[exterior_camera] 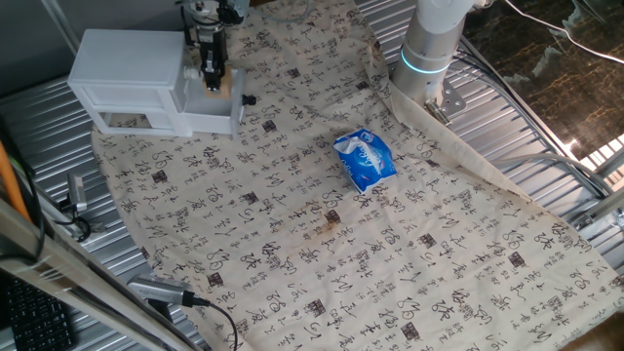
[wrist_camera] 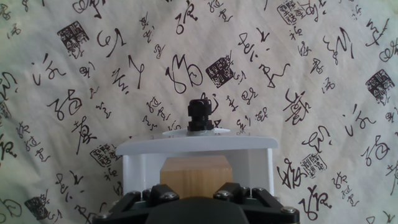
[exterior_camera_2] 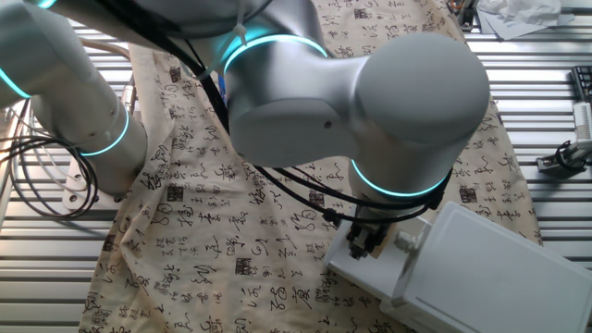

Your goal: Put things in the drawer

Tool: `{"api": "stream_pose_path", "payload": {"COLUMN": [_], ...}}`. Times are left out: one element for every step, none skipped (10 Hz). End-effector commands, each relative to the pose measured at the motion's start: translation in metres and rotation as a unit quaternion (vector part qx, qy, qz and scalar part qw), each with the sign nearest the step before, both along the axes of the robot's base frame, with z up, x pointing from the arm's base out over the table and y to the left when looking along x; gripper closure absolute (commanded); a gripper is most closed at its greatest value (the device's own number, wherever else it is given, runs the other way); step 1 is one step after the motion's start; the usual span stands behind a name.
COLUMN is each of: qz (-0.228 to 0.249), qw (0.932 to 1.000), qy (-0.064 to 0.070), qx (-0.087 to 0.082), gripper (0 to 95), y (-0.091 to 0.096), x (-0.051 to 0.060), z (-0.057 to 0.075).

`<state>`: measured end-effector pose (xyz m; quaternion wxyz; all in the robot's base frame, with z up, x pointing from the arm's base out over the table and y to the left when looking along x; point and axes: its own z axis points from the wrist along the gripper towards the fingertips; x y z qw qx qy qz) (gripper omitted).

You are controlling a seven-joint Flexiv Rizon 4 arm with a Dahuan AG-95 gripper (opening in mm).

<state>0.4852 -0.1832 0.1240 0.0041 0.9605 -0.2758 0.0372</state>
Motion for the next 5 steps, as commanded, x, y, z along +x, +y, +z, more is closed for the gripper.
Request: {"api": "stream_pose_path", "payload": {"qz": [0.000, 0.001, 0.001, 0.001, 0.001], "qw": [1.0000, 1.0000, 1.0000, 1.0000, 1.0000], "qy": [0.001, 0.001, 0.000, 0.000, -0.001], "qx": [0.000, 0.000, -0.001, -0.001, -0.001], "gripper": [95.0, 95.0, 95.0, 95.0, 95.0], "y": [0.0000, -0.0003, -0.0008, -0.0011, -0.0013], "x": [0.0007, 0.0007, 0.0006, 0.0006, 0.0006], "z": [0.0006, 0.0000, -0.0009, -0.0019, -0.0026]}}
